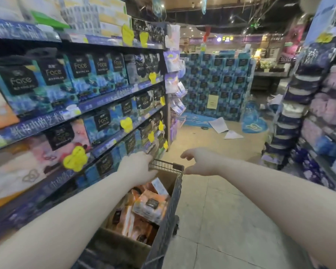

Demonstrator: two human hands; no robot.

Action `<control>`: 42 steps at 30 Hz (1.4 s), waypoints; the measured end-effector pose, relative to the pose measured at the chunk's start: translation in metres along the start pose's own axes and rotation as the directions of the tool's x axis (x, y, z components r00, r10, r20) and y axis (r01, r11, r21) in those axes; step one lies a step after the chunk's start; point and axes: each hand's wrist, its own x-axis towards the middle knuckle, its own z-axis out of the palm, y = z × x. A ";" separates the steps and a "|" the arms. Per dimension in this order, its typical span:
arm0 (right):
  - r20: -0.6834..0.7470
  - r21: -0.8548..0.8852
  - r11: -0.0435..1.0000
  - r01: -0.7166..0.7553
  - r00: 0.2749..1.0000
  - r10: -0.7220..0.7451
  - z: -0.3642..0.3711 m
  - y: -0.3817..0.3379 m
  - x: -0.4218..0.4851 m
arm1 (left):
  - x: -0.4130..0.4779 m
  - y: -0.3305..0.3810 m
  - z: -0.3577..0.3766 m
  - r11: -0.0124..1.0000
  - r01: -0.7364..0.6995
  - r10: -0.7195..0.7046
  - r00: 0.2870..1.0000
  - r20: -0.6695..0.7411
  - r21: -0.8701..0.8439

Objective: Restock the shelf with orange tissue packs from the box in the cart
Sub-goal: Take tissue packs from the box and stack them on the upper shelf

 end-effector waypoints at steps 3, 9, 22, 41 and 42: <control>0.020 -0.019 0.998 0.060 0.998 -0.060 0.003 0.036 0.042 | 0.027 0.008 0.022 0.996 0.080 -0.079 0.996 0.027 -0.029; 0.156 -0.045 0.972 0.232 0.962 -0.222 0.004 0.105 0.117 | 0.051 0.035 0.063 0.923 0.378 -0.369 0.921 0.126 -0.064; 0.333 0.023 0.911 0.411 0.856 -0.395 0.035 0.141 0.227 | 0.067 0.041 0.110 0.672 0.732 -0.678 0.670 0.302 -0.113; 0.684 0.057 0.931 0.361 0.665 -0.300 0.200 0.095 0.392 | 0.125 -0.024 0.272 -0.022 0.860 -0.642 0.379 0.667 -0.510; 0.704 0.058 0.934 0.353 0.649 -0.289 0.211 0.096 0.397 | 0.126 -0.022 0.280 -0.049 0.859 -0.630 0.370 0.683 -0.510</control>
